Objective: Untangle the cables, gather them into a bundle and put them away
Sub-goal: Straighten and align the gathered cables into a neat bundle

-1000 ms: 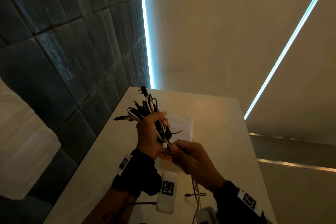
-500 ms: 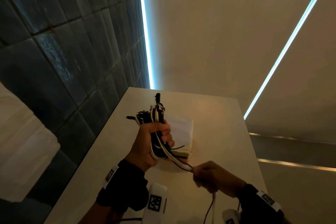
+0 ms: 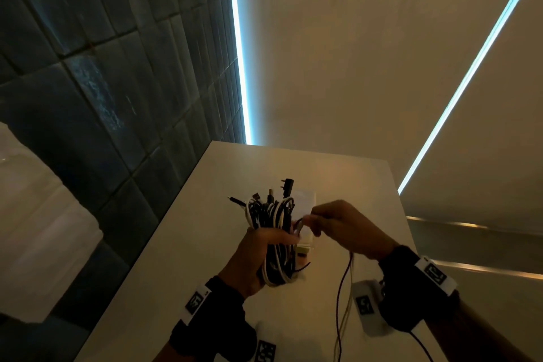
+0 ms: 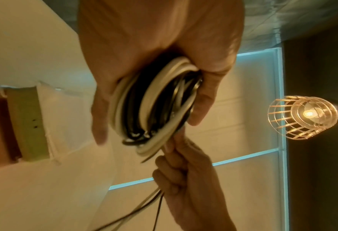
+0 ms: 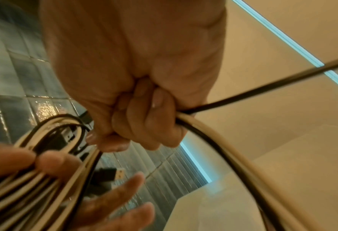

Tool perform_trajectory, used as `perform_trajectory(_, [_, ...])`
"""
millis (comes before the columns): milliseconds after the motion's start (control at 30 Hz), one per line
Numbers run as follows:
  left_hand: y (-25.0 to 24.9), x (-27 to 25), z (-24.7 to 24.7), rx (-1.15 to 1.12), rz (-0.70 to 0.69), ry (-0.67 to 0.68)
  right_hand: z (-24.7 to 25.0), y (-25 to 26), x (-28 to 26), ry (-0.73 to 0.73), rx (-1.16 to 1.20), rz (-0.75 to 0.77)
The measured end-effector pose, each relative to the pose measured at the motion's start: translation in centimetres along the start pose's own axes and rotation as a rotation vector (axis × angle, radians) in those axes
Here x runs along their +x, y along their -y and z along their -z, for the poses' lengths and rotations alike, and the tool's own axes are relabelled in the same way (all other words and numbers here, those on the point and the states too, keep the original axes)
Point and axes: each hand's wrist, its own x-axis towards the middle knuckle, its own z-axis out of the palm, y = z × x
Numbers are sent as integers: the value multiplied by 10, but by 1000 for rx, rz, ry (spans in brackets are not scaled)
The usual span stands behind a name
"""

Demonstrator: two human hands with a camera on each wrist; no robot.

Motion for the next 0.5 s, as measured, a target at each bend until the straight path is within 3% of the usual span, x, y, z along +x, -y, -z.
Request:
perform_trajectory(133, [7, -5, -6, 46, -1, 89, 10, 11, 7, -37, -21, 55])
perform_trajectory(267, [9, -3, -3, 48, -133, 70, 14, 13, 11, -87, -7, 67])
perform_trajectory(500, [9, -5, -9, 52, -209, 53, 11, 14, 10, -113, -34, 106])
